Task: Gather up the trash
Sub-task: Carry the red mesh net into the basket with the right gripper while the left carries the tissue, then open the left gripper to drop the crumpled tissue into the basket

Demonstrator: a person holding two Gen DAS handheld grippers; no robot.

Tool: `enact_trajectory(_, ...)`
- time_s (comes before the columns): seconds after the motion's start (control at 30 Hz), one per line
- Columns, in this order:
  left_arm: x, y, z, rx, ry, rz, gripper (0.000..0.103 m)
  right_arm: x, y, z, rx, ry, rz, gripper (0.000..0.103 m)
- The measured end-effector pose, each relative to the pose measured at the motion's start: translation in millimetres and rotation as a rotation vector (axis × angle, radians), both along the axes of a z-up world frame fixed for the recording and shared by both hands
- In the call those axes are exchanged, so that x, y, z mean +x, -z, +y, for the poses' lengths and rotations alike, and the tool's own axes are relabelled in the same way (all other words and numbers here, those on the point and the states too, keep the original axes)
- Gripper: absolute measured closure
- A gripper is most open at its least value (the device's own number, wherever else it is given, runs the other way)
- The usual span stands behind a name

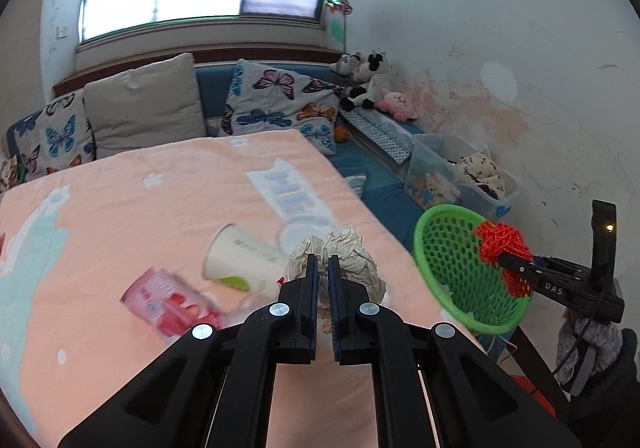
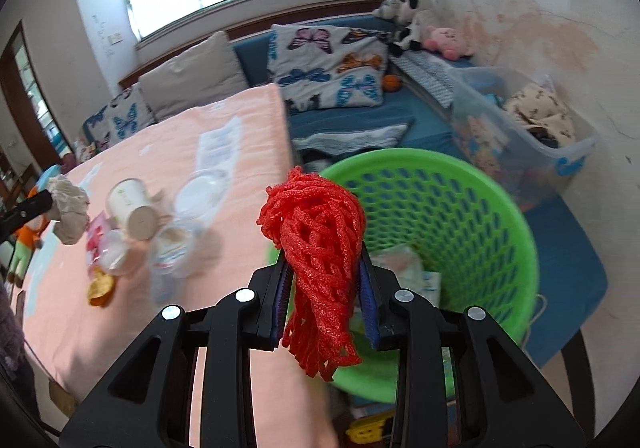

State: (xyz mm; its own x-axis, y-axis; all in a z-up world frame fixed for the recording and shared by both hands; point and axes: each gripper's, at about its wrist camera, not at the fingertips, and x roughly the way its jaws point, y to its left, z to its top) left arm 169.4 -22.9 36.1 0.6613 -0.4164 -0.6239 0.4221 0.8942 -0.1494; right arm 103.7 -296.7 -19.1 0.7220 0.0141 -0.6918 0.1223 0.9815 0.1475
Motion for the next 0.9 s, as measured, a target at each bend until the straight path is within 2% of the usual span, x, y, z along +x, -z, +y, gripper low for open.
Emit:
enact_trajectory(0.23,4,-9,-56,0.018,0.089,-0.007,0.098,-2,4,-41,0.005,0.073,0.009,0.067)
enact_trajectory(0.33,7,-11,-80,0.032,0.126,-0.008,0.098,-6,6,-54,0.015,0.096,0.009,0.053)
enact_trajectory(0.43,7,-11,-102,0.046,0.16,-0.013,0.098,-11,7,-64,0.018,0.113,0.005,0.047)
enact_trajectory(0.73,8,-1,-167,0.091,0.257,0.004,0.098,-31,7,-80,0.037,0.142,-0.012,0.045)
enact_trajectory(0.9,10,11,-196,0.119,0.289,0.031,0.098,-45,4,-86,0.053,0.157,-0.029,0.039)
